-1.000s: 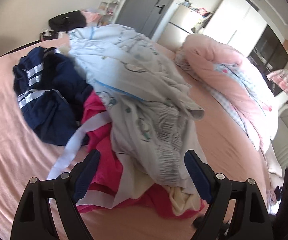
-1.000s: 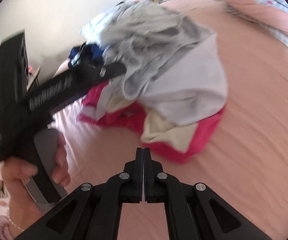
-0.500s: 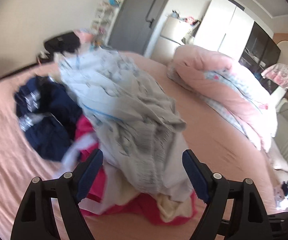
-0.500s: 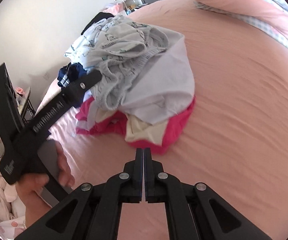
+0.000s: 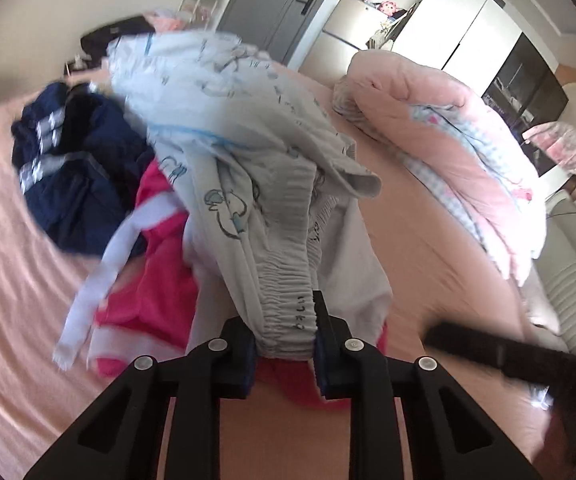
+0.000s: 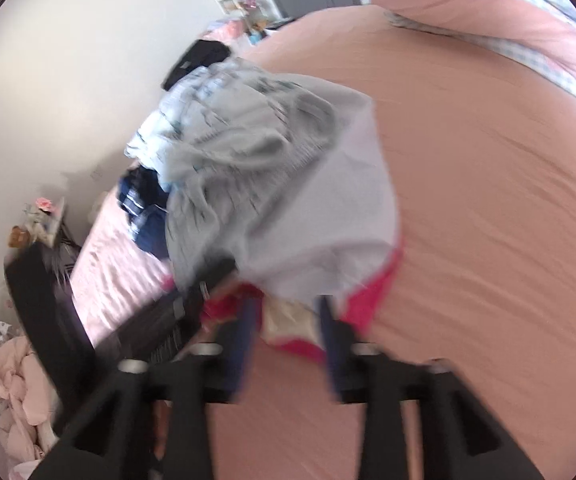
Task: Fold clothes
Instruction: 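Grasp the pants waistband with the left gripper while the right gripper holds it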
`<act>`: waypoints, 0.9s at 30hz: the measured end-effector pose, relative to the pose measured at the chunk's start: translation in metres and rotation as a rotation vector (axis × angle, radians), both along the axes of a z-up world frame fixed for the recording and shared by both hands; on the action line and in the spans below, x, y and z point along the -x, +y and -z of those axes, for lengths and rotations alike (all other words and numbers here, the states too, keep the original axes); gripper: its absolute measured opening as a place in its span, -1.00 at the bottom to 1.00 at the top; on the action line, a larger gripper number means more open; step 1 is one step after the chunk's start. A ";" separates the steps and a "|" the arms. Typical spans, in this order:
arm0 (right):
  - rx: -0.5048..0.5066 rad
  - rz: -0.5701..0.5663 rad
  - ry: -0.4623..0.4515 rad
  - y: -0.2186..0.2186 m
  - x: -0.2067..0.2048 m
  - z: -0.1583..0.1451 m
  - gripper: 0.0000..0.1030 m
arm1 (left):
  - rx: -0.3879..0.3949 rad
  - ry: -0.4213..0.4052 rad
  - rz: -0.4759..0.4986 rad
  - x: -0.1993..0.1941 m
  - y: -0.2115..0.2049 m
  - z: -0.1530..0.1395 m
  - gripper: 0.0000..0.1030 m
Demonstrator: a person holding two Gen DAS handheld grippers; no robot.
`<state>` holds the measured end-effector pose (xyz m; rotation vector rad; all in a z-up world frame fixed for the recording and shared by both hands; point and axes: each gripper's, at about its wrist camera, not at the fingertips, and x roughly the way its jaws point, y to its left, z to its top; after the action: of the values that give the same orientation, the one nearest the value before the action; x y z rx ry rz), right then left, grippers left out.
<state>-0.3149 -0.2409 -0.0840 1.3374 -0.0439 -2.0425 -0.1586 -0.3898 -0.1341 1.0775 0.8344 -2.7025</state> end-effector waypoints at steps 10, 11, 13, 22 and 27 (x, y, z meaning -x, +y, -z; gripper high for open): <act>-0.247 0.002 0.218 -0.060 0.027 0.009 0.18 | -0.010 -0.044 0.047 -0.019 -0.009 -0.004 -0.63; -0.298 -0.008 0.264 -0.065 0.023 0.011 0.18 | -0.022 -0.040 0.040 -0.020 -0.012 -0.005 -0.63; -0.301 -0.071 0.253 -0.072 0.019 0.017 0.18 | -0.039 -0.022 0.030 -0.018 -0.015 -0.009 -0.63; -0.215 -0.234 0.076 -0.113 0.021 0.040 0.11 | 0.035 -0.048 0.060 -0.015 -0.001 -0.014 -0.63; -0.149 -0.185 0.030 -0.099 0.035 0.041 -0.77 | 0.033 -0.053 0.122 -0.007 0.014 -0.020 -0.63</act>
<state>-0.3496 -0.3396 -0.1252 1.3470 0.2413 -1.9383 -0.1514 -0.3760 -0.1145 1.2257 0.7367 -2.7609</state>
